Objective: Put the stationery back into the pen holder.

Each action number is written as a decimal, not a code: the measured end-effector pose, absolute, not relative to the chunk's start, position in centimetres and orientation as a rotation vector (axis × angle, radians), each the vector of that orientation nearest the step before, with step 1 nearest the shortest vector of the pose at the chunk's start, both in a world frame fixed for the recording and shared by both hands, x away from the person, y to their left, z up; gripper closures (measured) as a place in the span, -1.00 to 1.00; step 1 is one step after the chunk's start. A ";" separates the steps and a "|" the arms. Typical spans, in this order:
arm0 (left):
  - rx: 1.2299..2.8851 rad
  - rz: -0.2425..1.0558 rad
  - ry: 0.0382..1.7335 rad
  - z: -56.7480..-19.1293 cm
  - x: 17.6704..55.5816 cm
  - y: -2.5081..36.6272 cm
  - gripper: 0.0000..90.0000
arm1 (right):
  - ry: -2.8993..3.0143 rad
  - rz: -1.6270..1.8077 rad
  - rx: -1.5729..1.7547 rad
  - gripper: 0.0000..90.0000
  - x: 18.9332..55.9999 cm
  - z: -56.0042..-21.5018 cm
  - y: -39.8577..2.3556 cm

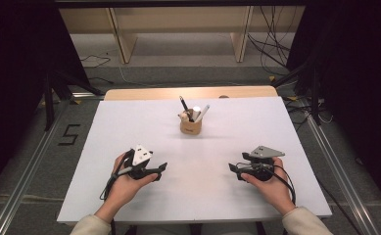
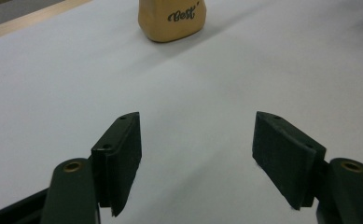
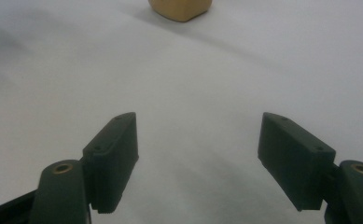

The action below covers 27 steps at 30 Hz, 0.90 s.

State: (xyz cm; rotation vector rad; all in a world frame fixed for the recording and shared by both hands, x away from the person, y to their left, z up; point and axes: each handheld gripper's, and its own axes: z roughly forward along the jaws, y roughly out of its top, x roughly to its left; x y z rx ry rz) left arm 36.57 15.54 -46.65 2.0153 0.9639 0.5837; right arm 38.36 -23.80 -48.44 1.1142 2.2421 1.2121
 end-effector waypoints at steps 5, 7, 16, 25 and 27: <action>2.016 0.590 0.980 -47.4 35.7 16.6 -0.30 | 2.242 1.214 1.113 -0.36 38.3 -48.4 -23.8; 2.022 0.595 0.983 -47.6 35.4 17.0 -0.31 | 2.242 1.212 1.111 -0.36 38.4 -48.4 -23.8; 2.038 0.613 1.004 -48.4 34.7 18.1 -0.32 | 2.243 1.211 1.111 -0.36 38.3 -48.4 -23.8; 2.048 0.601 1.011 -48.8 34.9 18.0 -0.33 | 2.244 1.210 1.112 -0.36 38.4 -48.4 -23.8; 2.045 0.595 1.017 -48.8 34.9 17.9 -0.33 | 2.245 1.210 1.113 -0.36 38.4 -48.4 -23.8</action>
